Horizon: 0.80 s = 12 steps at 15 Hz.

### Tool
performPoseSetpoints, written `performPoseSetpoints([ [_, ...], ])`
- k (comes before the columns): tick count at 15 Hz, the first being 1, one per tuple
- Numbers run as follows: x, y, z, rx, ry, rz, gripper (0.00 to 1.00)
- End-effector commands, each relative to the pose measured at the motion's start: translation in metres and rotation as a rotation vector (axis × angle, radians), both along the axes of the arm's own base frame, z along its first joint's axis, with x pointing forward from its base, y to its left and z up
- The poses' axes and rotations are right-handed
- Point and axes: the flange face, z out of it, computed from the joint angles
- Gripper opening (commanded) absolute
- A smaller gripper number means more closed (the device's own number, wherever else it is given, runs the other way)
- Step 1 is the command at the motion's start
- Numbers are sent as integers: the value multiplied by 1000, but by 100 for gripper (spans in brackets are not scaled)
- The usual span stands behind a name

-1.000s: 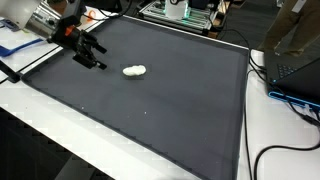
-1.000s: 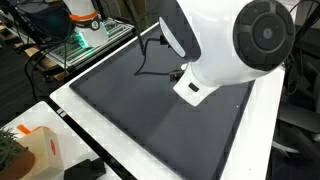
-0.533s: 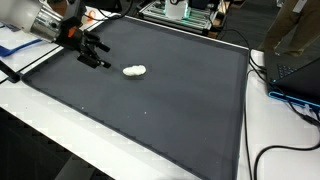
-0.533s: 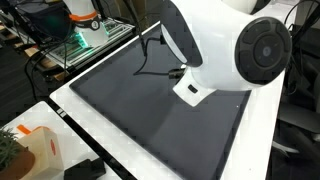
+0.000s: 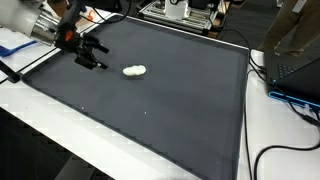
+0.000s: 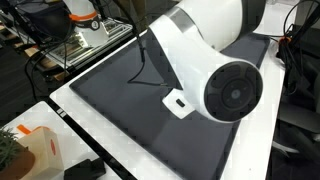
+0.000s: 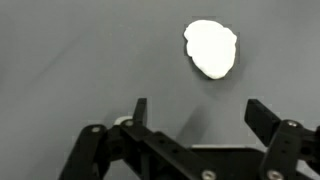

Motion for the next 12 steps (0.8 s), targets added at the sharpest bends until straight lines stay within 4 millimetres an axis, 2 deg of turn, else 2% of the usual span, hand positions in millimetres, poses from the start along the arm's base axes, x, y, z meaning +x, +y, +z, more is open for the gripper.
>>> performPoseSetpoints([
  [1,-2,-13,-11,68,33,-50,100],
  [4,-3,-14,-13,91,36,-53,100],
  [5,-2,-7,-9,89,25,-28,100],
  [7,0,13,10,53,-13,48,100],
  [11,-9,60,76,-42,-97,249,100],
  [12,6,45,48,-3,-68,175,100],
])
